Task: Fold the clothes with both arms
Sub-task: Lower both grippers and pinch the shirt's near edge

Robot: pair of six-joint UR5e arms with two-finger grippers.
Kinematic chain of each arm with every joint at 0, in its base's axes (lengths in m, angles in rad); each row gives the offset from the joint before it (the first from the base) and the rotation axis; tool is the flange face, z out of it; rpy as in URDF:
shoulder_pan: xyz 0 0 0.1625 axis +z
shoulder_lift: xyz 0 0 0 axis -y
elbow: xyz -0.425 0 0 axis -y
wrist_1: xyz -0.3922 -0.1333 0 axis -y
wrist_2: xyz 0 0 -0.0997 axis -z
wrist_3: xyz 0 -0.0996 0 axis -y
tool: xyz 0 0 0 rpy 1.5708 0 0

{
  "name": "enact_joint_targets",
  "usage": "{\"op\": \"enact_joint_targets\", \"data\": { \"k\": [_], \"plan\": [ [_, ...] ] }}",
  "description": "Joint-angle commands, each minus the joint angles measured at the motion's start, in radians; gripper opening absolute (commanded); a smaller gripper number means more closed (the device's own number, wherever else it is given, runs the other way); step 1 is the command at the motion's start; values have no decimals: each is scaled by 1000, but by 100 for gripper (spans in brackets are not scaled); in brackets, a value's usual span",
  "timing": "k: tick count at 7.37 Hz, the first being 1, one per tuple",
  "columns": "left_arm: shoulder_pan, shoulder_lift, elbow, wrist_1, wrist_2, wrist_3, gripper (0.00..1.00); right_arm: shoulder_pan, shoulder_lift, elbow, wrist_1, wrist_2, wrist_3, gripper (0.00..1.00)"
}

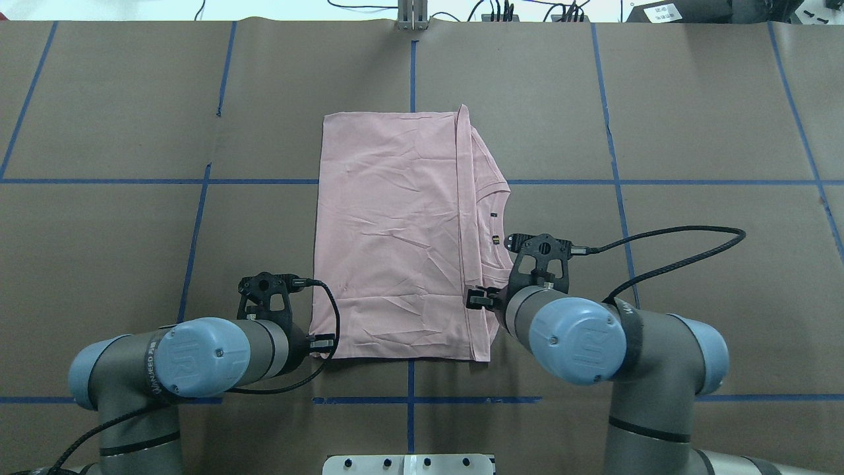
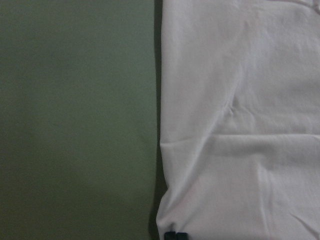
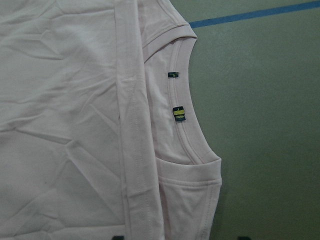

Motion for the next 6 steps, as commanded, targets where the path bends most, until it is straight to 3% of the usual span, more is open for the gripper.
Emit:
{"op": "enact_joint_targets", "data": {
  "k": [1,6],
  "plan": [
    [2,-2,-7,0,0,0,0,-25,49,-64,-45,-13,28,70],
    [8,0,-7,-2,2,-3,0,-71,50,-83,-57,-35,66,60]
  ]
}}
